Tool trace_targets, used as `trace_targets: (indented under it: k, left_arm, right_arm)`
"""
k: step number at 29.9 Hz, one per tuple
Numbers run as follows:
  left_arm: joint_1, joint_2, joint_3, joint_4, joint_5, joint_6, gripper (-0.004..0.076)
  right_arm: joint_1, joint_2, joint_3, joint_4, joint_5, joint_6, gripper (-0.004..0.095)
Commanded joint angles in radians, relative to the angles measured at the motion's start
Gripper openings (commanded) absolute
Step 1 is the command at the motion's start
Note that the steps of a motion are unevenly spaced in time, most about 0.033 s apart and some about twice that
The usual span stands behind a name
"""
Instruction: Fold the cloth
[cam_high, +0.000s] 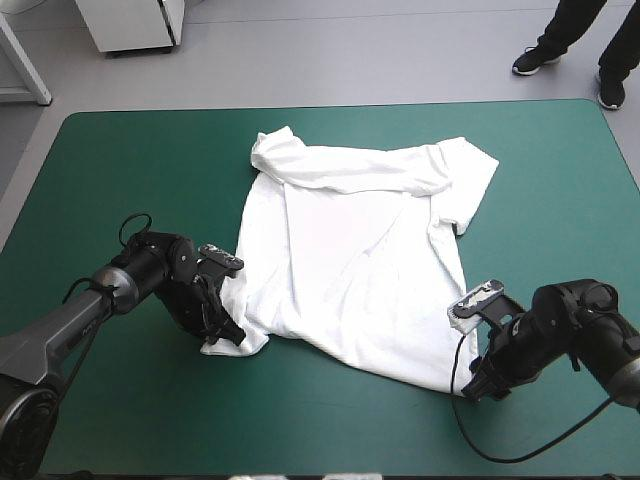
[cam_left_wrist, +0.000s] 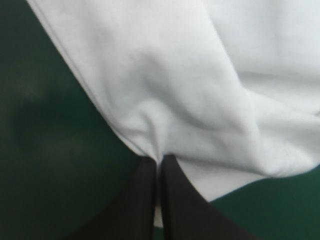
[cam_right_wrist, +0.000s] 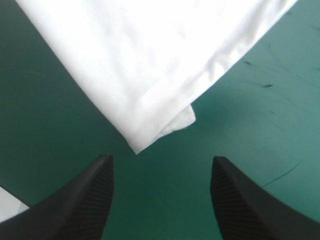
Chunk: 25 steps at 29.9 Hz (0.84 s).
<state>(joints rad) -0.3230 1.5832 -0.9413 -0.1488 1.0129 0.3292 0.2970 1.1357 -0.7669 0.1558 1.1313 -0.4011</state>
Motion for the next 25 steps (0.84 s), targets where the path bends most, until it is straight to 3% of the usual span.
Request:
trace_targets:
  k: [1, 16, 22, 25]
  left_arm:
    - [-0.018, 0.014, 0.010, -0.075, -0.008, 0.003, -0.0009]
    - [-0.018, 0.014, 0.010, -0.058, 0.000, 0.003, -0.0009]
    - [-0.018, 0.014, 0.010, -0.054, -0.002, 0.003, -0.0009]
    - [-0.018, 0.014, 0.006, -0.054, -0.006, 0.003, -0.0009]
  right_arm:
    - [-0.001, 0.027, -0.021, 0.015, -0.038, -0.023, 0.0573]
    - [-0.001, 0.268, -0.021, 0.057, -0.084, -0.061, 0.0552]
    - [0.052, 0.285, -0.004, 0.089, -0.055, -0.070, 0.0312]
    - [0.127, 0.285, 0.026, 0.095, -0.075, -0.052, 0.0283]
